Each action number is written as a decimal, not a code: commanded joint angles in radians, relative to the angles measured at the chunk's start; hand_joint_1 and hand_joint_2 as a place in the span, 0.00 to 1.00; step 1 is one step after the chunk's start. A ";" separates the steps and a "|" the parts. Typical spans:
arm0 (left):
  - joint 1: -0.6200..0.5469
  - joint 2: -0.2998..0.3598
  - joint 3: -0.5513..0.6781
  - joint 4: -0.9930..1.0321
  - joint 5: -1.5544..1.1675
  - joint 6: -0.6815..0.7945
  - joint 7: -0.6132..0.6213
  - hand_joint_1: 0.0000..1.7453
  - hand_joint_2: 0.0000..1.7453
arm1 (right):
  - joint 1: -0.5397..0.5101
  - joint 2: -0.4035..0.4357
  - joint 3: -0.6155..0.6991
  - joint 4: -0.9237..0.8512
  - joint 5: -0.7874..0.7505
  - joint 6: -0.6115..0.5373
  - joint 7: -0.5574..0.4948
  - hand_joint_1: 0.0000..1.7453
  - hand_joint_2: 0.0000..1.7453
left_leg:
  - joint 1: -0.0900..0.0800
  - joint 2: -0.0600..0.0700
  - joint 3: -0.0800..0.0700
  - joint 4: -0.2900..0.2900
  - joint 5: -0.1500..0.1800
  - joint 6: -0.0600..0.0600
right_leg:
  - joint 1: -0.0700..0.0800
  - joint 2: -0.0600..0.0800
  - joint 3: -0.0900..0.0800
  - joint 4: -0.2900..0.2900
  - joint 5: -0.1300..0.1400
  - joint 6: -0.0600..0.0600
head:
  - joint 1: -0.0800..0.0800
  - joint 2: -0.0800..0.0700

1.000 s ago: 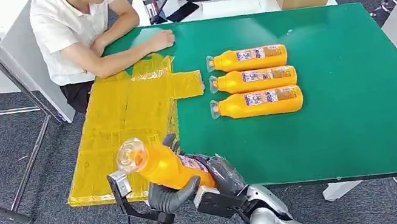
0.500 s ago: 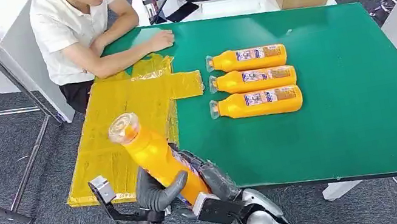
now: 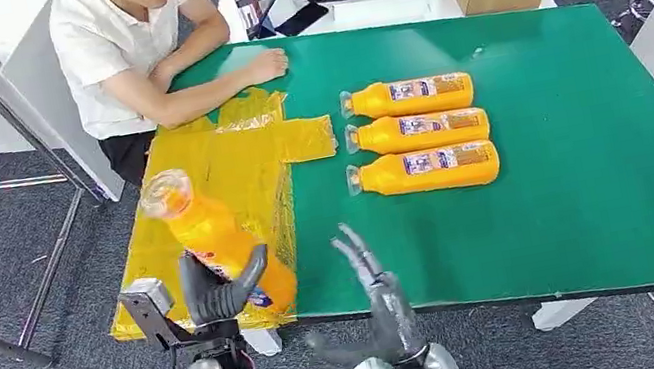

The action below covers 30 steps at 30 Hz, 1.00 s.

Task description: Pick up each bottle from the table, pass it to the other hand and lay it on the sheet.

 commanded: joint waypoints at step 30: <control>-0.372 0.160 0.203 0.560 -1.145 -0.454 0.171 0.00 1.00 | 0.088 0.051 -0.267 -0.252 -0.229 -0.009 -0.001 0.00 1.00 | 0.000 0.001 0.005 -0.001 0.004 -0.005 | 0.000 0.001 0.003 0.003 0.002 -0.004 | 0.000 0.000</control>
